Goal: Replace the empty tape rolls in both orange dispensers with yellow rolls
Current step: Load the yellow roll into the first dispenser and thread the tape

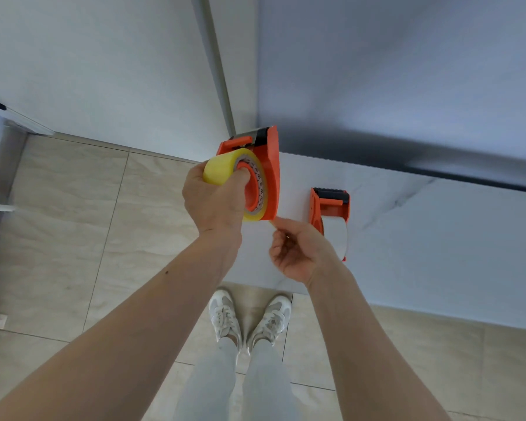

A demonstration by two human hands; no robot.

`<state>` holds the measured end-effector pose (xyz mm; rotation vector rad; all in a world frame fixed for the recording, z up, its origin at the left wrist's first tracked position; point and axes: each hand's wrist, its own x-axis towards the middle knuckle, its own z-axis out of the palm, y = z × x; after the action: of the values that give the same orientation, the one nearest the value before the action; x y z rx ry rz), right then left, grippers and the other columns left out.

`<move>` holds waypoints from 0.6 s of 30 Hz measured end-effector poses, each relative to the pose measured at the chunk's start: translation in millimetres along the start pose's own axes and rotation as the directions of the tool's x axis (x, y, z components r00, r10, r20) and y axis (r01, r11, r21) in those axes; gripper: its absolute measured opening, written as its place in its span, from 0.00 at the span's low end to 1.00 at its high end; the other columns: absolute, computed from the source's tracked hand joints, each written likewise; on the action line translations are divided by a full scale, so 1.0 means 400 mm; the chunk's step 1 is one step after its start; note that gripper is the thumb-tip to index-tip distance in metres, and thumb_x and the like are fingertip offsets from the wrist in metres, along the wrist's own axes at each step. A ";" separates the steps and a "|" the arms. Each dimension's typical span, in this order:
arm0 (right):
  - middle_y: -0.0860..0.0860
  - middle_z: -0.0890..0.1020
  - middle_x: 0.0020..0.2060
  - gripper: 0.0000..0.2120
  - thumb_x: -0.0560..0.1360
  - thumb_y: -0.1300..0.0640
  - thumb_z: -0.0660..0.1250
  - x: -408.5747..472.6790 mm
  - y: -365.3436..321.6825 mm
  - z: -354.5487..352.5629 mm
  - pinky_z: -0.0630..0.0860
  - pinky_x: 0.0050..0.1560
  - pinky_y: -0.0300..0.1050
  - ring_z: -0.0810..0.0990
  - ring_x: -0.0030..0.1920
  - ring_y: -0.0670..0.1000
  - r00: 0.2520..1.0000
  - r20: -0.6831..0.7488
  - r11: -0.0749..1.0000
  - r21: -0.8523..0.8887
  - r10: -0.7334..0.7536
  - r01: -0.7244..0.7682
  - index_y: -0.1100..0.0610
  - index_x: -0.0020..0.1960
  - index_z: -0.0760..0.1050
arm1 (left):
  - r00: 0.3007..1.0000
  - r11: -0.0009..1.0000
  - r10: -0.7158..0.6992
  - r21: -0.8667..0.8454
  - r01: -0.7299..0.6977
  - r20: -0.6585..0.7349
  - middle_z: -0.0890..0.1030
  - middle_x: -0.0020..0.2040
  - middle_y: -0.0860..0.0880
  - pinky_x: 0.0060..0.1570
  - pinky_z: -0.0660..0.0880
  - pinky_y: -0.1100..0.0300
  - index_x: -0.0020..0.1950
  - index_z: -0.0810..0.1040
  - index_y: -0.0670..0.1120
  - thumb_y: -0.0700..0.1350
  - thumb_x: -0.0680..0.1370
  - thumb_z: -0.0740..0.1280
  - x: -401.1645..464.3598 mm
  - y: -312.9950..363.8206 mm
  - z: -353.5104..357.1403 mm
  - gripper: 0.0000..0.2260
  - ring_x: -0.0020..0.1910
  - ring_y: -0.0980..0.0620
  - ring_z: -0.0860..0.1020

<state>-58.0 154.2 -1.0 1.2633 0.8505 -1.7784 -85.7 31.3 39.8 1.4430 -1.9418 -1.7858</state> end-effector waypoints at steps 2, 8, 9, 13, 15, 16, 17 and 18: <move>0.50 0.72 0.29 0.10 0.70 0.60 0.76 0.009 0.025 0.003 0.68 0.29 0.40 0.68 0.28 0.47 0.998 -0.055 0.999 -0.049 -0.018 0.016 0.58 0.47 0.78 | 1.000 0.999 0.030 0.040 -0.030 0.005 0.82 0.50 0.51 0.36 0.77 0.66 0.59 0.79 0.48 0.47 0.69 0.77 -0.002 -0.008 0.009 0.20 0.45 0.54 0.81; 0.50 0.84 0.47 0.03 0.74 0.62 0.72 0.029 0.103 -0.002 0.73 0.47 0.44 0.81 0.50 0.48 0.964 -0.183 0.978 -0.112 -0.194 0.176 0.59 0.47 0.82 | 0.995 0.989 0.036 0.142 -0.050 0.097 0.76 0.47 0.59 0.45 0.80 0.60 0.61 0.74 0.52 0.54 0.72 0.75 -0.022 -0.060 0.018 0.21 0.47 0.57 0.79; 0.50 0.85 0.48 0.05 0.74 0.60 0.72 0.034 0.118 -0.006 0.73 0.45 0.43 0.82 0.50 0.48 0.950 -0.208 0.966 -0.167 -0.232 0.199 0.59 0.50 0.82 | 0.993 0.988 0.031 0.149 -0.048 0.114 0.76 0.47 0.59 0.44 0.79 0.61 0.61 0.73 0.52 0.54 0.72 0.75 -0.026 -0.072 0.016 0.21 0.45 0.59 0.78; 0.50 0.87 0.45 0.03 0.76 0.60 0.70 0.048 0.181 -0.019 0.75 0.43 0.43 0.84 0.50 0.49 0.933 -0.241 0.948 -0.239 -0.268 0.211 0.56 0.46 0.82 | 0.972 0.975 0.036 0.204 -0.084 0.231 0.78 0.44 0.57 0.41 0.79 0.62 0.59 0.71 0.56 0.50 0.75 0.72 -0.043 -0.125 0.001 0.15 0.38 0.65 0.79; 0.51 0.87 0.45 0.05 0.76 0.61 0.68 0.064 0.205 -0.028 0.75 0.45 0.44 0.84 0.50 0.50 0.933 -0.257 0.955 -0.225 -0.252 0.195 0.56 0.45 0.83 | 0.947 0.965 0.037 0.235 -0.117 0.318 0.80 0.49 0.54 0.45 0.80 0.59 0.62 0.70 0.57 0.48 0.76 0.71 -0.056 -0.155 -0.009 0.18 0.45 0.61 0.81; 0.52 0.87 0.45 0.06 0.76 0.61 0.68 0.071 0.215 -0.032 0.75 0.45 0.44 0.84 0.51 0.51 0.931 -0.264 0.955 -0.227 -0.251 0.193 0.56 0.45 0.83 | 0.933 0.960 0.031 0.250 -0.128 0.358 0.80 0.53 0.51 0.50 0.81 0.57 0.69 0.68 0.55 0.48 0.76 0.71 -0.061 -0.168 -0.013 0.23 0.51 0.56 0.81; 0.53 0.88 0.45 0.06 0.76 0.62 0.68 0.079 0.224 -0.037 0.75 0.45 0.44 0.84 0.50 0.52 0.927 -0.272 0.952 -0.235 -0.258 0.196 0.57 0.45 0.84 | 0.920 0.954 0.023 0.266 -0.137 0.392 0.79 0.56 0.50 0.53 0.81 0.54 0.74 0.65 0.52 0.49 0.76 0.71 -0.064 -0.181 -0.017 0.28 0.54 0.52 0.81; 0.53 0.88 0.44 0.07 0.76 0.62 0.67 0.083 0.231 -0.041 0.76 0.45 0.45 0.84 0.49 0.53 0.921 -0.277 0.947 -0.246 -0.273 0.206 0.56 0.44 0.85 | 0.908 0.950 0.020 0.275 -0.148 0.419 0.78 0.57 0.51 0.56 0.80 0.54 0.76 0.62 0.50 0.48 0.76 0.72 -0.066 -0.193 -0.021 0.31 0.56 0.52 0.80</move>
<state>23.6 117.6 -44.7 1.3581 1.3901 -1.6407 -24.8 56.0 -9.1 1.0864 -2.5390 -1.9445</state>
